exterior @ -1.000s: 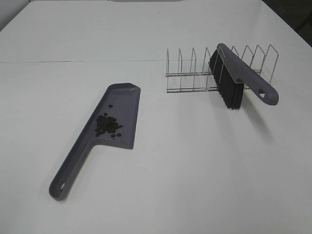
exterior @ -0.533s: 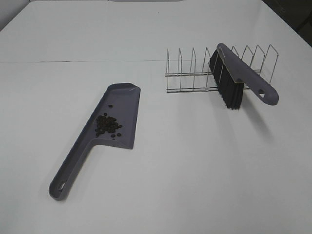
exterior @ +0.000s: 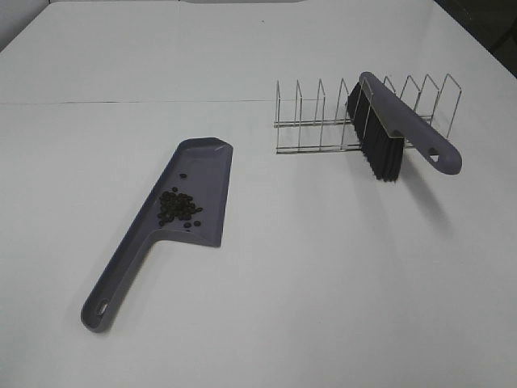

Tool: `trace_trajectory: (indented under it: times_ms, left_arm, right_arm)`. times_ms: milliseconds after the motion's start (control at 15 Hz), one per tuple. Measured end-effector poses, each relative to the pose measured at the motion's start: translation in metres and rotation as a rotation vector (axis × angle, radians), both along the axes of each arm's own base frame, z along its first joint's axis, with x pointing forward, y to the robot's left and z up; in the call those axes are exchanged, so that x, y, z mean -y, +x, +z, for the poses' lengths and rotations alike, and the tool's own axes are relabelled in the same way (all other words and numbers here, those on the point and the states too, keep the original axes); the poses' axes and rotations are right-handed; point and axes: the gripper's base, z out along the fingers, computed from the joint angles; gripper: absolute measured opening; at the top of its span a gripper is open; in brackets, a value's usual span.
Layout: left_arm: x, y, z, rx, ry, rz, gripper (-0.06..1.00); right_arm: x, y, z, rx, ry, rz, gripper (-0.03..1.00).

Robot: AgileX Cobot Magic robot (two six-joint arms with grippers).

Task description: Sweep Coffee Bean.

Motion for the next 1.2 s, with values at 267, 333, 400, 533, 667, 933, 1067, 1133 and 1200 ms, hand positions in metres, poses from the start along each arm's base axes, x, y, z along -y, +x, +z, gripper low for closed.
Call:
trace_trajectory:
  times_ms: [267, 333, 400, 533, 667, 933, 1067, 1133, 1200]
  left_arm:
    - [0.0000, 0.0000, 0.0000, 0.000, 0.000, 0.000, 0.67]
    - [0.0000, 0.0000, 0.0000, 0.000, 0.000, 0.000, 0.67]
    - [-0.0001, 0.0000, 0.0000, 0.000, -0.005, 0.004, 0.67]
    - [-0.0002, 0.0000, 0.0000, -0.001, -0.012, 0.009, 0.67]
    - [-0.0002, 0.0000, 0.0000, -0.001, -0.015, 0.010, 0.67]
    - [-0.0011, 0.0000, 0.0000, -0.001, -0.031, 0.029, 0.67]
    - [-0.0018, 0.0000, -0.0001, -0.002, -0.029, 0.037, 0.67]
    - [-0.0018, 0.0000, -0.0001, -0.002, -0.029, 0.037, 0.67]
    - [-0.0018, 0.0000, -0.0001, -0.002, -0.029, 0.037, 0.67]
  right_arm:
    - [0.0000, 0.0000, 0.0000, 0.000, 0.000, 0.000, 0.59]
    - [0.0000, 0.0000, 0.0000, 0.000, 0.000, 0.000, 0.59]
    - [0.0000, 0.0000, 0.0000, 0.000, 0.000, 0.000, 0.59]
    - [0.0000, 0.0000, 0.0000, 0.000, 0.000, 0.000, 0.59]
    - [0.0000, 0.0000, 0.0000, 0.000, 0.000, 0.000, 0.59]
    - [0.0000, 0.0000, 0.0001, 0.001, 0.000, 0.000, 0.59]
    - [0.0000, 0.0000, 0.0001, 0.001, 0.000, 0.000, 0.59]
    - [0.0000, 0.0000, 0.0001, 0.001, 0.000, 0.000, 0.59]
    - [0.0000, 0.0000, 0.0001, 0.001, 0.000, 0.000, 0.59]
